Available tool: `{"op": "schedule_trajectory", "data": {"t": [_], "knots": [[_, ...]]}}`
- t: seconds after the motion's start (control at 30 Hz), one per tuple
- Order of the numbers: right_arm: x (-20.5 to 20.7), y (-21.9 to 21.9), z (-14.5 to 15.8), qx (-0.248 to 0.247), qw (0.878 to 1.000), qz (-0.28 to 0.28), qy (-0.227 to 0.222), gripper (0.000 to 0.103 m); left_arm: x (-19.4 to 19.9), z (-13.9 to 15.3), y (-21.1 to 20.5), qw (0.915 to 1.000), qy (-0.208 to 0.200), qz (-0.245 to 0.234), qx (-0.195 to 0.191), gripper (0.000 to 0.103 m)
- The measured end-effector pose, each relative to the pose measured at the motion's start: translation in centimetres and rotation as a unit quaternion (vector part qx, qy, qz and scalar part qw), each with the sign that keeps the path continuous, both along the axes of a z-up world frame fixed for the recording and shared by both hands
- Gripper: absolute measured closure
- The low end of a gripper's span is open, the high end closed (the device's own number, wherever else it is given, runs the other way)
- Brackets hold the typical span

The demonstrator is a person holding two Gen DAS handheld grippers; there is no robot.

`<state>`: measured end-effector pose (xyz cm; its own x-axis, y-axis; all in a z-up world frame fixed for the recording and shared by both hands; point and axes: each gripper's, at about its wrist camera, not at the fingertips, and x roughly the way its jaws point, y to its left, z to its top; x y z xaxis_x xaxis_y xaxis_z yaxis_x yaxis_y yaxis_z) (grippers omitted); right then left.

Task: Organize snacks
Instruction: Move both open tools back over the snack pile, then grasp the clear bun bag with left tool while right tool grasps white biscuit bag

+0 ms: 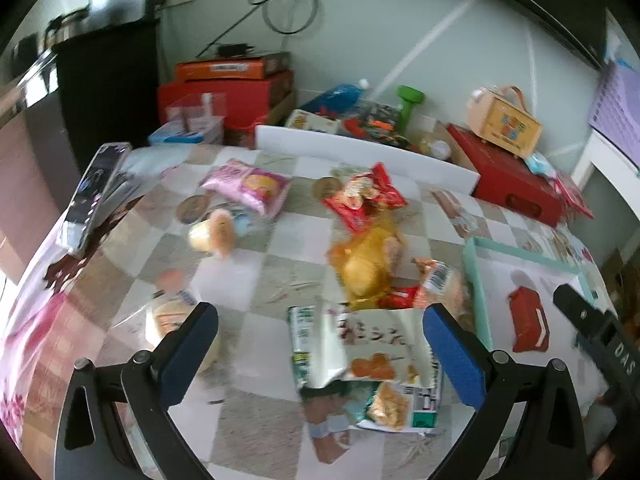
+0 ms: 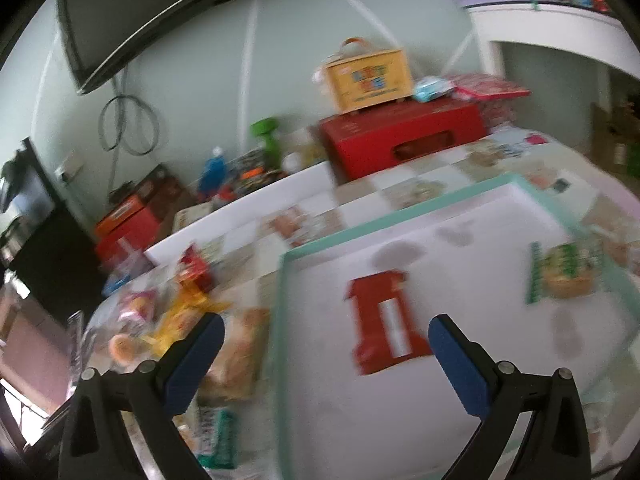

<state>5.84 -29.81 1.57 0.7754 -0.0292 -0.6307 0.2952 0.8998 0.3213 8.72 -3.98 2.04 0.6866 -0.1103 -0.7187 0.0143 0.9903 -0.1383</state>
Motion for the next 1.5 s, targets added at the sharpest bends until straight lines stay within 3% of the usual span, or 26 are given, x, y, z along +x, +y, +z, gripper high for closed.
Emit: {"op": "schedule_trajectory", "data": {"t": [0.27,0.6,0.93,1.2,1.5], "knots": [[1.1,5.5,-0.6,0.003,0.997,0.079,0.017,0.001,-0.5,0.3,2.6,0.9994,0.002,0.022,-0.027,0.003],[1.4,8.6,-0.4,-0.024,0.994,0.101,0.014,0.001,-0.5,1.1,6.0,0.9982,-0.005,0.051,-0.031,0.003],[2.1,12.2,-1.2,-0.052,0.988,0.141,0.032,0.002,0.6,-2.3,10.8,0.9927,0.05,0.095,-0.057,0.003],[2.5,13.5,-2.5,-0.049,0.984,0.161,0.059,0.002,0.9,-3.6,11.0,0.9913,0.071,0.096,-0.054,0.003],[2.8,14.0,-4.1,-0.047,0.98,0.17,0.092,0.002,1.2,-5.2,11.2,0.9895,0.099,0.088,-0.058,0.02]]}}
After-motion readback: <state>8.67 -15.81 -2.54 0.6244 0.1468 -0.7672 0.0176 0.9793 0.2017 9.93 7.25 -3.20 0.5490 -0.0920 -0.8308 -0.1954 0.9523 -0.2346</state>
